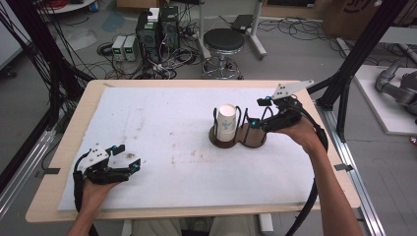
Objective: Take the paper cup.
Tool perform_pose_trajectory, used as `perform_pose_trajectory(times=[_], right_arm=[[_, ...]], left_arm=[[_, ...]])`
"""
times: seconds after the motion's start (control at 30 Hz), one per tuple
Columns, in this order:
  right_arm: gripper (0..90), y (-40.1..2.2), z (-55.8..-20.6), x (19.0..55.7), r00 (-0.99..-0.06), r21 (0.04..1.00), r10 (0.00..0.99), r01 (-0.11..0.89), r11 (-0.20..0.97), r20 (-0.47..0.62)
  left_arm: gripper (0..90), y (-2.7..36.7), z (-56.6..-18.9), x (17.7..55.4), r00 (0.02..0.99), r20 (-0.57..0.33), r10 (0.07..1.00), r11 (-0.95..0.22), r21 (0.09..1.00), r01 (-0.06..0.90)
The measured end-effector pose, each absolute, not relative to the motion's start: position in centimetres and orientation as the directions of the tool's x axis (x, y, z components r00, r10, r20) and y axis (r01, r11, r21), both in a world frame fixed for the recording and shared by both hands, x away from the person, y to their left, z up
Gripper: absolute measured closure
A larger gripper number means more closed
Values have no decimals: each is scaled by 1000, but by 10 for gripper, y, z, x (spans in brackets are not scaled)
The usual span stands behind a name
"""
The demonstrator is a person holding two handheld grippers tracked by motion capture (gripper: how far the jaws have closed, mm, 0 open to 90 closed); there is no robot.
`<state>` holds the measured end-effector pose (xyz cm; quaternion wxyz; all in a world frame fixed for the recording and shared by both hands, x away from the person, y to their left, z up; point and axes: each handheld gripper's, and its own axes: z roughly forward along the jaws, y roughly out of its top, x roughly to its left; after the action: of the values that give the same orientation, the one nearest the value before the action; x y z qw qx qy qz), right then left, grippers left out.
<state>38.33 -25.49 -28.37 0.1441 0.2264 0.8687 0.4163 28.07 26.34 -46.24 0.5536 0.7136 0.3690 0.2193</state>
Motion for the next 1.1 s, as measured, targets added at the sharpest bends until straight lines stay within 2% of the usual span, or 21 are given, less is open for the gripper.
perform_pose_trajectory(times=[0.33, 1.1], right_arm=[[177, -221, -274, 412, -898, 702, 433, 254, 665, -85], [178, -173, -284, 458, -937, 516, 345, 265, 815, -63]], left_arm=[[148, 264, -462, 281, 633, -97, 768, -114, 952, 284], [147, 264, -463, 282, 644, -113, 757, -111, 949, 296]])
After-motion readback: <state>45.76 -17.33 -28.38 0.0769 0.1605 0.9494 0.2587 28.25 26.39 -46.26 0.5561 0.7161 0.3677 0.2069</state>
